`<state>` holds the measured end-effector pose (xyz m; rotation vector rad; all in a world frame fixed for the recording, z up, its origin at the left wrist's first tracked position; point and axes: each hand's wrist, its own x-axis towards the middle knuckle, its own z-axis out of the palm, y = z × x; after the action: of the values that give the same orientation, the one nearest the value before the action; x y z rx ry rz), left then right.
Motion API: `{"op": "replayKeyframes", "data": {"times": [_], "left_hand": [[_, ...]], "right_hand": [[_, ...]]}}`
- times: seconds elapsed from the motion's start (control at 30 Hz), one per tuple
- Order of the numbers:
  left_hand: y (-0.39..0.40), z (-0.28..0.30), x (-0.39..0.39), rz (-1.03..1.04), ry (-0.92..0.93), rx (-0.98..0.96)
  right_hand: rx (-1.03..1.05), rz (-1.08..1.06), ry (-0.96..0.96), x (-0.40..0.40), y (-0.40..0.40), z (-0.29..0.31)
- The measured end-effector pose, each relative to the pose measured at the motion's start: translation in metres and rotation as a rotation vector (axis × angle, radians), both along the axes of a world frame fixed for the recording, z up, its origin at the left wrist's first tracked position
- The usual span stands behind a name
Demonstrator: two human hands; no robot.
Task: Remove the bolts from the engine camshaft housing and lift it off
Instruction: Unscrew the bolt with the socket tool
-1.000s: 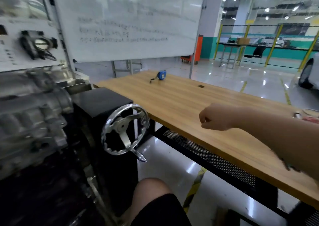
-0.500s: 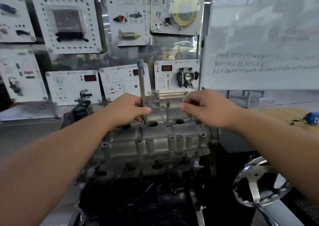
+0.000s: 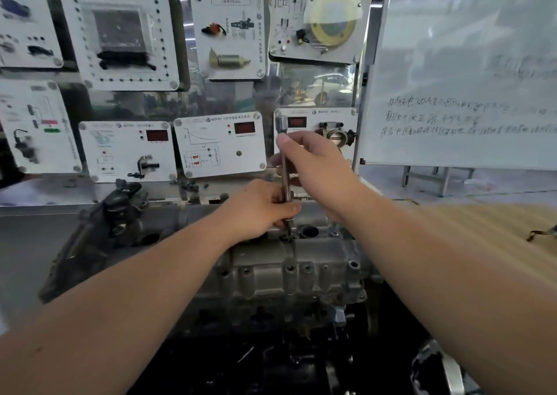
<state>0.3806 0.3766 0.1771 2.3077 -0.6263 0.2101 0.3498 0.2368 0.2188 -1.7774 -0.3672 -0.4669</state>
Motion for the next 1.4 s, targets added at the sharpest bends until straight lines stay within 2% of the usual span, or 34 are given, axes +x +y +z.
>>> {"op": "replayKeyframes", "data": {"times": [0.13,0.63,0.87,0.93,1.03,1.1,1.23,1.4], "left_hand": [[0.004,-0.004,0.0,-0.03,0.0,-0.034],[0.008,-0.012,0.01,-0.057,0.058,-0.134],[0.006,-0.006,0.003,-0.016,0.01,0.001],[0.006,-0.004,0.001,0.011,-0.009,0.064],[0.006,-0.003,-0.001,0.003,-0.011,0.087],[0.007,-0.004,-0.001,-0.044,0.013,0.048],[0.011,-0.01,0.001,-0.177,0.147,-0.136],[0.01,-0.009,0.003,-0.178,0.077,-0.123]], "right_hand": [[0.062,0.099,0.012,0.001,0.005,0.001],[0.123,0.178,0.018,0.015,0.007,-0.006],[0.286,0.297,0.059,0.01,0.013,0.011],[0.307,0.266,0.087,0.01,0.022,0.019],[0.287,0.091,0.061,0.011,0.036,0.022],[0.344,0.077,0.054,0.013,0.04,0.022],[0.382,0.192,0.108,0.017,0.037,0.025],[0.432,0.187,0.125,0.017,0.035,0.022]]}}
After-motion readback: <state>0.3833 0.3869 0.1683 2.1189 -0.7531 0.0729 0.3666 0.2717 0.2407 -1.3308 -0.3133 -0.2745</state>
